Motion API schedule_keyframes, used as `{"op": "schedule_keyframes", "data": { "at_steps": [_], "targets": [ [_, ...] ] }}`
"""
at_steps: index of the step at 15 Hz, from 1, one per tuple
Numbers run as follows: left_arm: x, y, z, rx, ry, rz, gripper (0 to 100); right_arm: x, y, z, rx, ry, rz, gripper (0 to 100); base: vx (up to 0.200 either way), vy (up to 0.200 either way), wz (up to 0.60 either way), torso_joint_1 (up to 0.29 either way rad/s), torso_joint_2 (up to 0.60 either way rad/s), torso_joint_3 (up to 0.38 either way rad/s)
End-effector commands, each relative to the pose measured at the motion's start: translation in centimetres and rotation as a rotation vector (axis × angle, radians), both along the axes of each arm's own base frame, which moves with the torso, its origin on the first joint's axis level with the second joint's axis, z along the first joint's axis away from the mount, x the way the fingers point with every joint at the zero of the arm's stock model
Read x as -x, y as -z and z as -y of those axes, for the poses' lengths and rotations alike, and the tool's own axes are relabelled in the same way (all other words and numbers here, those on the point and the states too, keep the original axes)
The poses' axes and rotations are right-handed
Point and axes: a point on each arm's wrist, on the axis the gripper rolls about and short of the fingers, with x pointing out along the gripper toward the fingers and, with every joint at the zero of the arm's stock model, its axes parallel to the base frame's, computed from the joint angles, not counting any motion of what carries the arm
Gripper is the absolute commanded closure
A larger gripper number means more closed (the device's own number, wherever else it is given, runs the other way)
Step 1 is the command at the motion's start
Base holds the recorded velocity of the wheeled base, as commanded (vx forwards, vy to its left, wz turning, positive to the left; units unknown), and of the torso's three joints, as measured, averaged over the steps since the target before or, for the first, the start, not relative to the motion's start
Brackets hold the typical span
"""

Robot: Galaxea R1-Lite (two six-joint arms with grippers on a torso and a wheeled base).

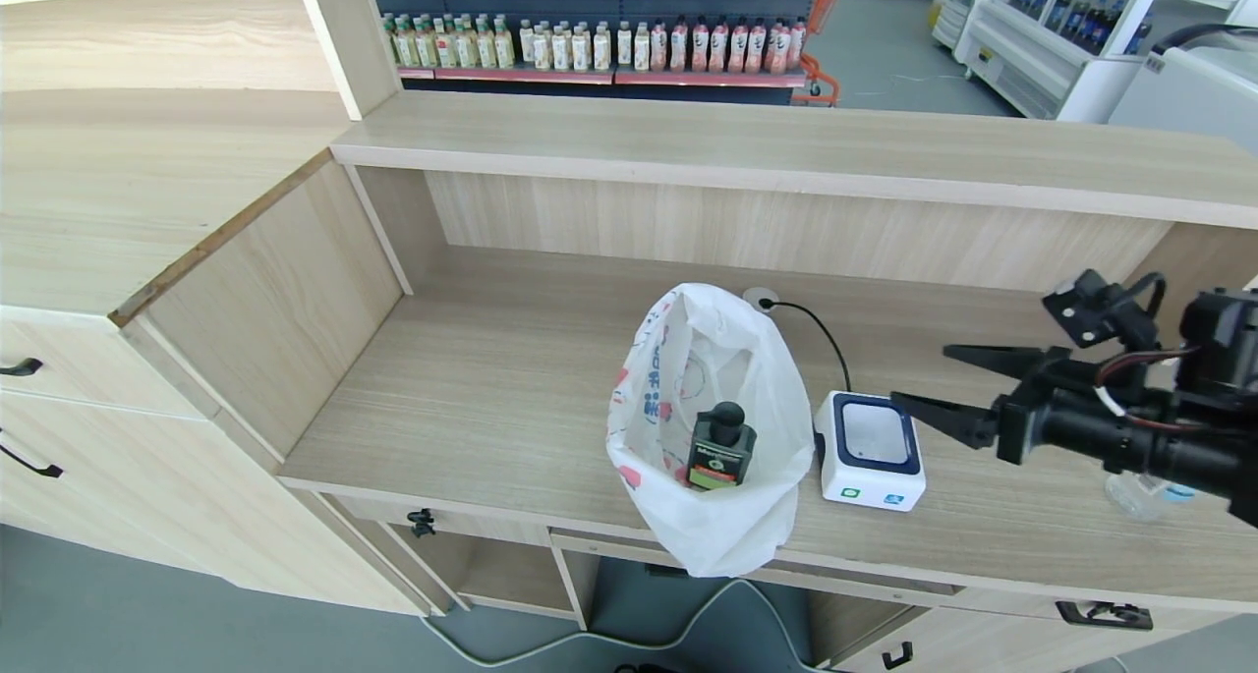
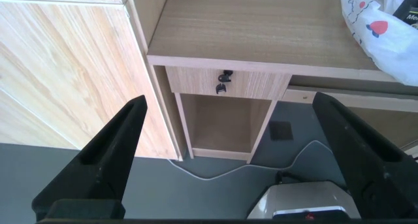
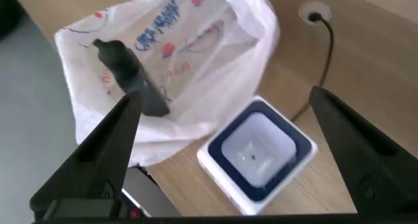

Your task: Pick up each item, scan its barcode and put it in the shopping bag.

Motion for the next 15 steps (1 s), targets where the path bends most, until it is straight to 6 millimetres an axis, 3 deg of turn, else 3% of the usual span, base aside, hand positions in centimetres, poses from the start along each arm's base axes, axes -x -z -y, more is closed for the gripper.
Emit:
{"op": "schedule_keyframes", "data": {
  "at_steps": [1, 6, 15],
  "targets": [
    [0.0, 0.0, 0.0, 0.000, 0.000, -0.002, 0, 7.8, -2.8, 3.2, -0.001, 0.360, -0.061, 0, 0.000, 0.000, 0.00, 0.000, 0.00, 0.000],
    [0.0, 0.0, 0.0, 0.000, 0.000, -0.002, 0, 13.6, -2.3, 5.0, 0.012, 0.680, -0.130, 0, 0.000, 0.000, 0.00, 0.000, 0.00, 0.000],
    [0.0, 0.0, 0.0, 0.000, 0.000, -0.002, 0, 16.8, -1.4, 4.5, 0.022, 0.747, -0.079, 0, 0.000, -0.022, 0.00, 0.000, 0.00, 0.001]
  ]
}}
